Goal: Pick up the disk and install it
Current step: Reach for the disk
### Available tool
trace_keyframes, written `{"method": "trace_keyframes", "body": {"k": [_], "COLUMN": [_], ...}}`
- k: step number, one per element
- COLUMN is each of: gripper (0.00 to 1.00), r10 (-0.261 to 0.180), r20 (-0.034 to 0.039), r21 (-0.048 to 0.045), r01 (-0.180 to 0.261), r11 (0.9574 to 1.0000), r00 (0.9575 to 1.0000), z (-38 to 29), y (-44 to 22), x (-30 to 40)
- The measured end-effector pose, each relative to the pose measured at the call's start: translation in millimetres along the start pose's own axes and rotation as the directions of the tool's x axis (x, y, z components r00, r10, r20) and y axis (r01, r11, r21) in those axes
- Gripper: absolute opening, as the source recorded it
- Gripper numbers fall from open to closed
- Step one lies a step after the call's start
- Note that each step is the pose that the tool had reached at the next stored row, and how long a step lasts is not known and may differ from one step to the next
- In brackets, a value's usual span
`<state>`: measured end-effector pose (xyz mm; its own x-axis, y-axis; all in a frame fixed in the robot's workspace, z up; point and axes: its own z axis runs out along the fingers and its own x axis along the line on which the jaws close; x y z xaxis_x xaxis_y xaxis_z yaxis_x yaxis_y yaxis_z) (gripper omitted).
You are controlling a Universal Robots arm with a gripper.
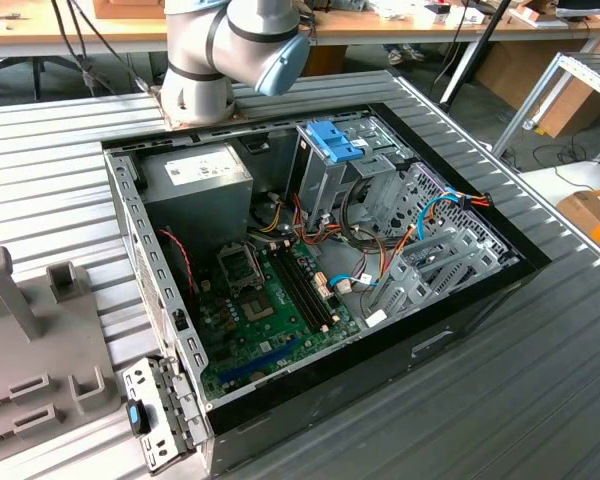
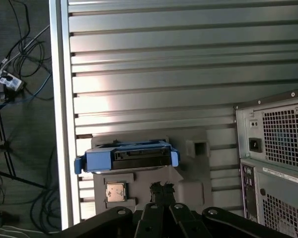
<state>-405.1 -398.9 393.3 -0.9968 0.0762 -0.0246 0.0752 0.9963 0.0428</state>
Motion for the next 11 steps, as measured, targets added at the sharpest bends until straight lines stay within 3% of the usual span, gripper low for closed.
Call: {"method": "trace_keyframes", "body": {"k": [6,9,11], "gripper": [0.11,0.11,0.11], "r10": [0.000,0.000,0.000], "r20": [0.0001,0.0002,0.0003], "r21": [0.0000,0.0000,0.0000], "r01": [0.000,0.000,0.000], "r11": [1.0000,1.0000,1.0000], "r00": [1.0000,1.0000,1.0000], "z": [-0.6,-1.1,-1.2], "y": [-1.7,-2.9,-3.3], "x": [21.8,37.7,43.4]}}
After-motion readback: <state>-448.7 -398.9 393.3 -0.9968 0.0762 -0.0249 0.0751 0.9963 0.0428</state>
